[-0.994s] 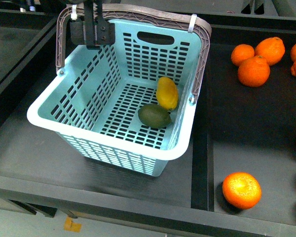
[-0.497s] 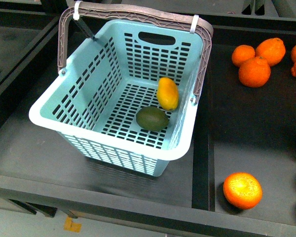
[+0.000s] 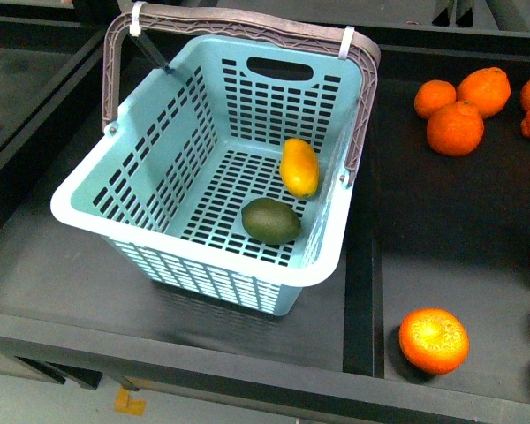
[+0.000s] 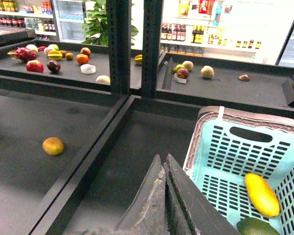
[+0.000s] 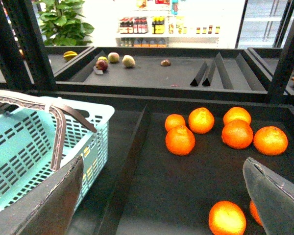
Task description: Pick mango and avocado into basket
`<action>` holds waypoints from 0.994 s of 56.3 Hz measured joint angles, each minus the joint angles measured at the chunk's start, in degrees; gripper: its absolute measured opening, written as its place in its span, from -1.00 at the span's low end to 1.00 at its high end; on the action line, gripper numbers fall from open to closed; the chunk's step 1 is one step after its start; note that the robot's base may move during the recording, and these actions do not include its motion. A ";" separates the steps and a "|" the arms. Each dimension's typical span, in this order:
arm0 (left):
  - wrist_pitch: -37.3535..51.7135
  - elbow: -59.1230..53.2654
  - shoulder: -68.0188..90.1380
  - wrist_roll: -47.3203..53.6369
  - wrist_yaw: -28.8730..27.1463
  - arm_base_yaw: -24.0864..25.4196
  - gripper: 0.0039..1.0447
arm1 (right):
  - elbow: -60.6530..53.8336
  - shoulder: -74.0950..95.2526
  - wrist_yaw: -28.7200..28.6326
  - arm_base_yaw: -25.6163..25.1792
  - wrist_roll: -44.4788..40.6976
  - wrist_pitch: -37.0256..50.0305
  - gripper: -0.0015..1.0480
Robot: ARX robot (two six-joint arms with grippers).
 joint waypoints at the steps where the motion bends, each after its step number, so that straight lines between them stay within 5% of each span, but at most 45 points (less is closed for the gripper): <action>1: -1.03 -0.35 -1.53 0.02 0.31 0.28 -0.97 | 0.00 0.00 0.00 0.00 0.00 0.00 0.83; 7: -7.28 -1.84 -9.29 0.20 4.79 5.03 -0.97 | 0.00 0.00 0.00 0.00 0.00 0.00 0.83; 56: -39.04 -3.21 -43.93 0.22 5.31 5.20 -0.97 | 0.00 0.00 0.00 0.00 0.00 0.00 0.83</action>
